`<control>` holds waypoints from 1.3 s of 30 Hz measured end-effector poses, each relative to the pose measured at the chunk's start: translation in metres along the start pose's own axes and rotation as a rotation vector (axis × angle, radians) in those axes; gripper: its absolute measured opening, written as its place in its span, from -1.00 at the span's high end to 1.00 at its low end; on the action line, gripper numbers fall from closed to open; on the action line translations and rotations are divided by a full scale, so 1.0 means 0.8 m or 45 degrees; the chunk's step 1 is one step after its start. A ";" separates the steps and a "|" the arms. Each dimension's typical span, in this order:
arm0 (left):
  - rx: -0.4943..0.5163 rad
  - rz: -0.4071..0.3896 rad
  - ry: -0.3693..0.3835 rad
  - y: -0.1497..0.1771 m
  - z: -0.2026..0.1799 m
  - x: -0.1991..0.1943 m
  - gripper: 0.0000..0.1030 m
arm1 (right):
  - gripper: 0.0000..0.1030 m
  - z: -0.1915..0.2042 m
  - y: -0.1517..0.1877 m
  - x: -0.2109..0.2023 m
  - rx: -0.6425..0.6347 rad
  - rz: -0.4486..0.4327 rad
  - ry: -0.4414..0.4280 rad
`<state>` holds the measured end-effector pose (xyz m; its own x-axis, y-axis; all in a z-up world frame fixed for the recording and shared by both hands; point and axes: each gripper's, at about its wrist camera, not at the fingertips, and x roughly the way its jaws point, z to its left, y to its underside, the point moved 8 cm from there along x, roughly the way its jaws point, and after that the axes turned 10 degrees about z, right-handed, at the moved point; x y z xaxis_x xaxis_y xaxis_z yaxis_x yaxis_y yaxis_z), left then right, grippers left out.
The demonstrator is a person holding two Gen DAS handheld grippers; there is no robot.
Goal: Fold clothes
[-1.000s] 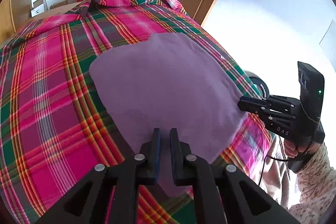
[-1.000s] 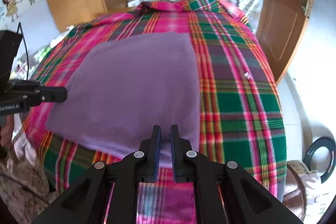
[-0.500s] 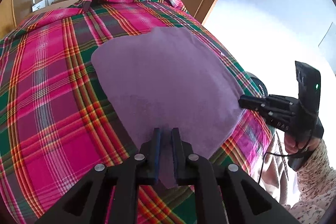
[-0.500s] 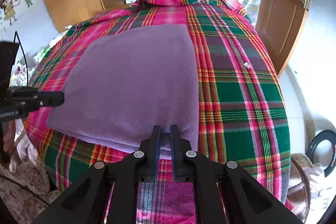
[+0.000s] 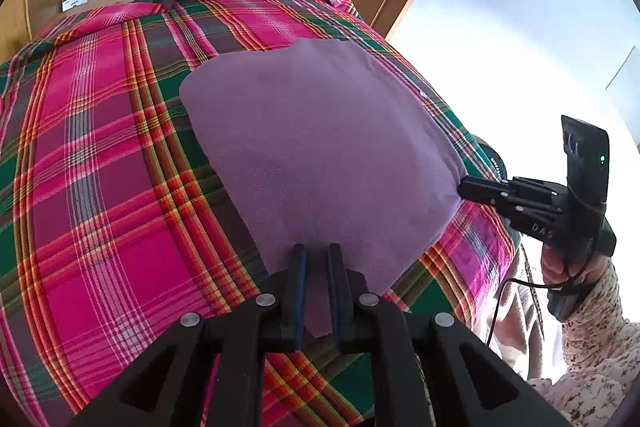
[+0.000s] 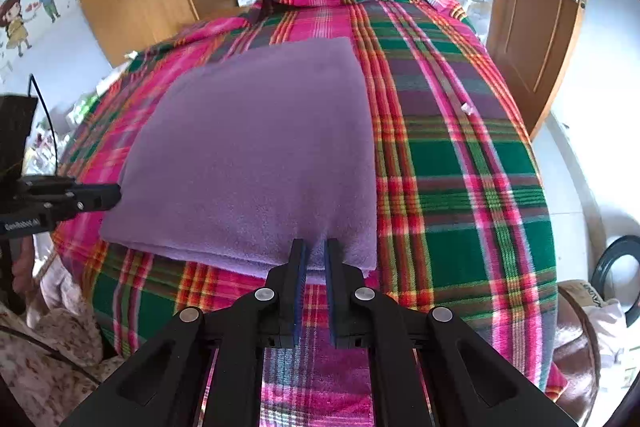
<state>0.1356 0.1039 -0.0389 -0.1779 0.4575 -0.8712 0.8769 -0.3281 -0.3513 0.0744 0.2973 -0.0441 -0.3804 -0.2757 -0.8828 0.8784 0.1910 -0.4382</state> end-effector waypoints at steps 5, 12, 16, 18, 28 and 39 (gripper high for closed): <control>-0.062 -0.030 0.018 -0.007 0.016 -0.013 0.81 | 0.80 -0.025 -0.011 -0.008 0.092 -0.033 -0.045; -0.195 -0.010 0.120 -0.021 0.043 -0.012 0.63 | 0.77 -0.047 -0.036 -0.006 0.093 -0.073 -0.115; -0.244 0.003 0.165 -0.027 0.051 -0.006 0.45 | 0.47 -0.064 -0.050 0.013 0.141 -0.025 -0.213; -0.267 0.027 0.218 -0.029 0.052 -0.002 0.35 | 0.29 -0.067 -0.057 0.019 0.147 -0.010 -0.259; -0.389 0.111 0.449 -0.042 0.086 0.007 0.13 | 0.07 -0.087 -0.093 0.049 0.206 0.099 -0.513; -0.459 0.176 0.617 -0.052 0.103 0.013 0.02 | 0.07 -0.073 -0.107 0.078 0.191 0.247 -0.805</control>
<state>0.0602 0.0542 -0.0620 0.0971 0.7819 -0.6158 0.9881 -0.1500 -0.0346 -0.0416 0.3189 -0.0713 -0.0093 -0.7563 -0.6541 0.9617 0.1725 -0.2131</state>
